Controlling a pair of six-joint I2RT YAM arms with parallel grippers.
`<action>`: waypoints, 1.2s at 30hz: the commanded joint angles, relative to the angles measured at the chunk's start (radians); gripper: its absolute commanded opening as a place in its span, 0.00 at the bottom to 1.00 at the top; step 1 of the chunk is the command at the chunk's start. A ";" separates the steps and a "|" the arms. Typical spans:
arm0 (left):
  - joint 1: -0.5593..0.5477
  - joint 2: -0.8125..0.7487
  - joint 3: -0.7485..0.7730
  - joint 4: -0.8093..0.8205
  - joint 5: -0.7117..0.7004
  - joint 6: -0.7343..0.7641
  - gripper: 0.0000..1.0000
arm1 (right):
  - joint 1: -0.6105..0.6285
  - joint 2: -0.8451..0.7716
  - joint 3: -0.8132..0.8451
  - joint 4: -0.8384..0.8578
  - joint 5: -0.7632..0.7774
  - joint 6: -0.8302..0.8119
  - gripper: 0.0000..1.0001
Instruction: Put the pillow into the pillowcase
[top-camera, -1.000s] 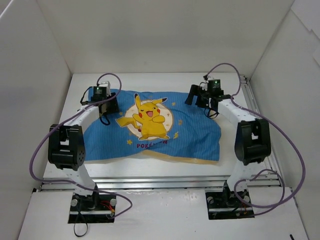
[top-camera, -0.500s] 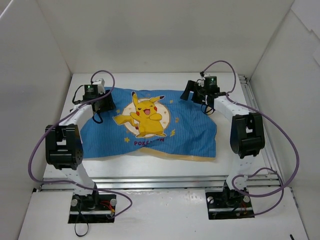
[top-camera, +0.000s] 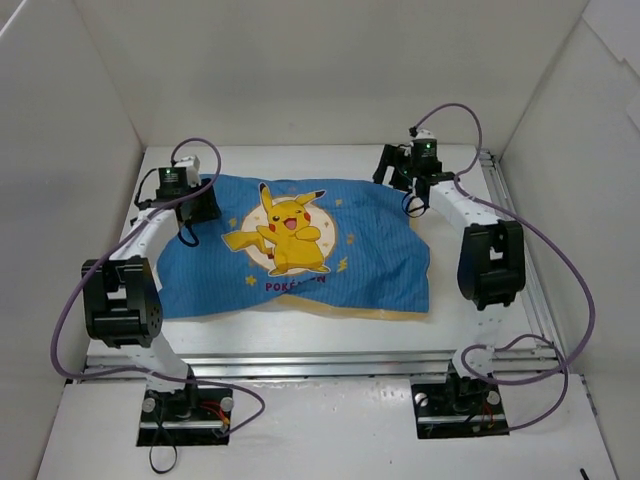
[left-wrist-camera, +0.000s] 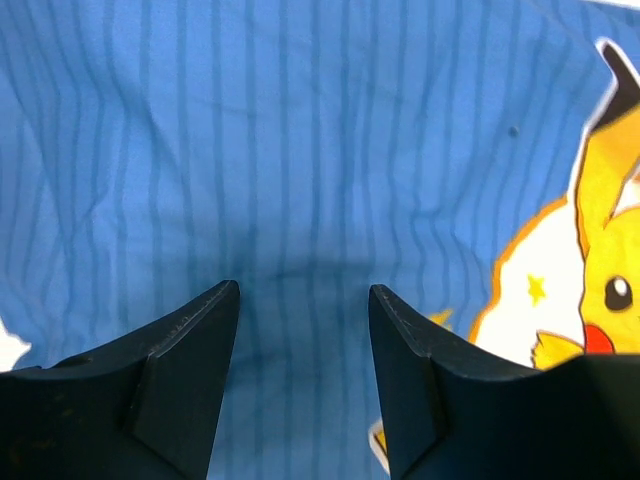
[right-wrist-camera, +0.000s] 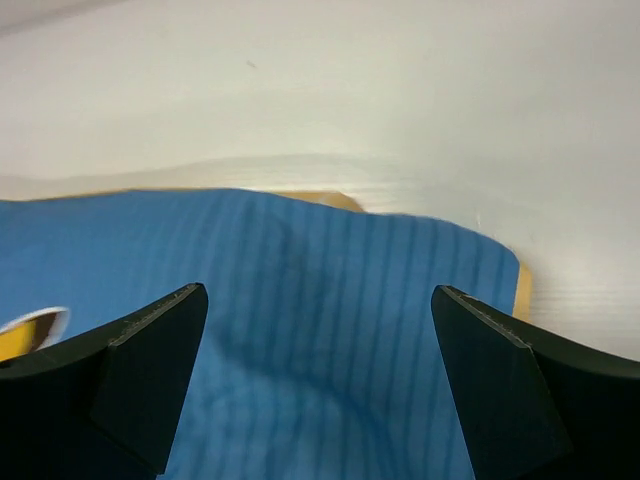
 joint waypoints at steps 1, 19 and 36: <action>-0.039 -0.101 0.024 -0.052 -0.027 0.055 0.50 | -0.010 0.092 0.021 -0.033 0.101 -0.012 0.91; -0.663 -0.103 -0.039 0.153 0.015 -0.009 0.51 | 0.030 0.296 0.199 -0.030 0.115 -0.025 0.00; -0.934 -0.027 -0.103 -0.032 -0.050 0.000 0.05 | -0.065 0.310 0.277 -0.030 0.061 0.030 0.00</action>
